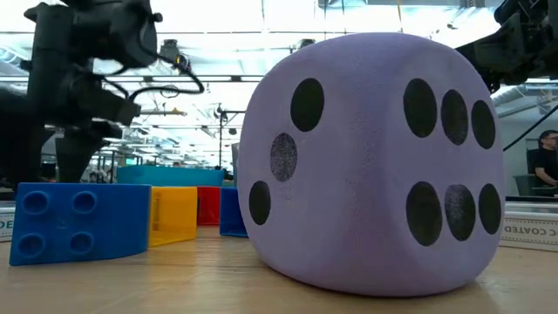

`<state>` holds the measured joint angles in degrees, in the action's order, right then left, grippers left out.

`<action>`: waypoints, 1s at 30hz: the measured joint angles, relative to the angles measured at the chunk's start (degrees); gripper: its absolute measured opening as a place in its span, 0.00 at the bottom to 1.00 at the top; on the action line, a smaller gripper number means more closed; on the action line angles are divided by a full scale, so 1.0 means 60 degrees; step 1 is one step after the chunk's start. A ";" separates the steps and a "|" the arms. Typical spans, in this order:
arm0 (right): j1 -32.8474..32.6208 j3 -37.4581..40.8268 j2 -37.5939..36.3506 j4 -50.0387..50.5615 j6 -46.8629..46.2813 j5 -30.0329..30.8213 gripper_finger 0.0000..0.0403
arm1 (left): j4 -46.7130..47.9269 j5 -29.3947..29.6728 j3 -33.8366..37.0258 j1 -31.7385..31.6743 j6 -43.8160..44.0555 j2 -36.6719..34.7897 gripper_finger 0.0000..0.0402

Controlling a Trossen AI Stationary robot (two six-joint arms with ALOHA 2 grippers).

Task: Pick & Place Toys
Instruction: Put the dark blue game piece into the white bin

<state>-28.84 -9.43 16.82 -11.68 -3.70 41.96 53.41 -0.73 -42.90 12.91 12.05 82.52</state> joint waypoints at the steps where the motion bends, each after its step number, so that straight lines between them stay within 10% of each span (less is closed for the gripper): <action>1: 0.0000 0.0000 0.0000 0.0000 0.0000 0.0000 0.52 | -0.0008 0.0000 0.0000 0.0000 0.0008 0.0129 0.71; 10: 0.0000 0.0000 0.0000 0.0006 0.0007 -0.0004 0.52 | -0.0721 0.0288 -0.0007 -0.0004 -0.0346 0.0743 0.64; 19: 0.0000 0.0000 0.0000 -0.0001 -0.0018 -0.0007 0.52 | -0.0608 0.0412 -0.0107 0.0000 -0.0662 0.0750 0.35; 30: 0.0000 0.0000 0.0000 -0.0063 -0.0022 -0.0008 0.52 | 0.0859 0.1714 -0.2101 0.0000 -0.0562 -0.0005 0.35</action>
<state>-28.84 -9.43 16.82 -12.06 -3.84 41.91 58.56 9.55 -55.50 12.91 8.67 82.49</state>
